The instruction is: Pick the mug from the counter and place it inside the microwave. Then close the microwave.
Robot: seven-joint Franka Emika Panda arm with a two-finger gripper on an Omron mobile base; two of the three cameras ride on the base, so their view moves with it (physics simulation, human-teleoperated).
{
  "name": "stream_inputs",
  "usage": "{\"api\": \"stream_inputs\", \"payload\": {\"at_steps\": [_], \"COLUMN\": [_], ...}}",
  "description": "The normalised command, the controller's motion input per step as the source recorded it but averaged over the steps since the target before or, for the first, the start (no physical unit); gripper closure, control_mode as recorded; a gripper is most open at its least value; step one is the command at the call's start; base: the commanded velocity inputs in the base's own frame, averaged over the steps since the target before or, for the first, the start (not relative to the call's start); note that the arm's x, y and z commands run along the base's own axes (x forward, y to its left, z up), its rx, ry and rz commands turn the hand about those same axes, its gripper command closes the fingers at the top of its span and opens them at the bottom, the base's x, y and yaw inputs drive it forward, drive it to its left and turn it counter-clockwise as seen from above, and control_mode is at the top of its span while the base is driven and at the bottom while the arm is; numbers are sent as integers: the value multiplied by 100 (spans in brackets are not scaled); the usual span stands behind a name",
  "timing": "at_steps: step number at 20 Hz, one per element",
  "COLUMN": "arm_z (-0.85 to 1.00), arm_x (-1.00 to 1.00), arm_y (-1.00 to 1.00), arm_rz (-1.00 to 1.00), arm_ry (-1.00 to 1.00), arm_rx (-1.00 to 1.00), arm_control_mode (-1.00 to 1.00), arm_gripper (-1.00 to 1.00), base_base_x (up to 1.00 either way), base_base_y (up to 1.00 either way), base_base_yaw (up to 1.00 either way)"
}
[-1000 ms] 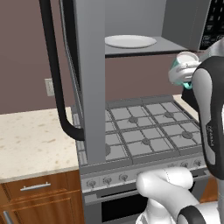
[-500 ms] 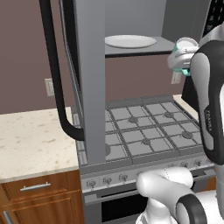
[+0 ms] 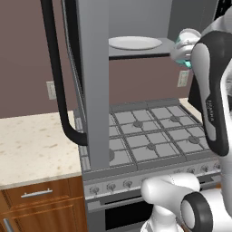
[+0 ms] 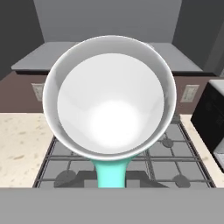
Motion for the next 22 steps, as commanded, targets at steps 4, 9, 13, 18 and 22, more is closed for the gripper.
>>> {"api": "stream_inputs", "payload": {"at_steps": [4, 9, 13, 18, 22], "arm_z": [1, 8, 0, 0, 0], "arm_x": [39, 16, 22, 42, 44], "arm_y": [1, 5, 12, 12, 7], "arm_rz": [0, 0, 0, 0, 0], "arm_ry": [-11, -2, 1, 0, 0], "arm_rx": [0, 0, 0, 0, 0], "arm_control_mode": [-100, -100, -100, -100, -100], "arm_gripper": [100, 100, 100, 100, 100], "base_base_x": [0, 0, 0, 0, 0], "base_base_y": [0, 0, 0, 0, 0], "base_base_yaw": [0, 0, 0, 0, 0]}}
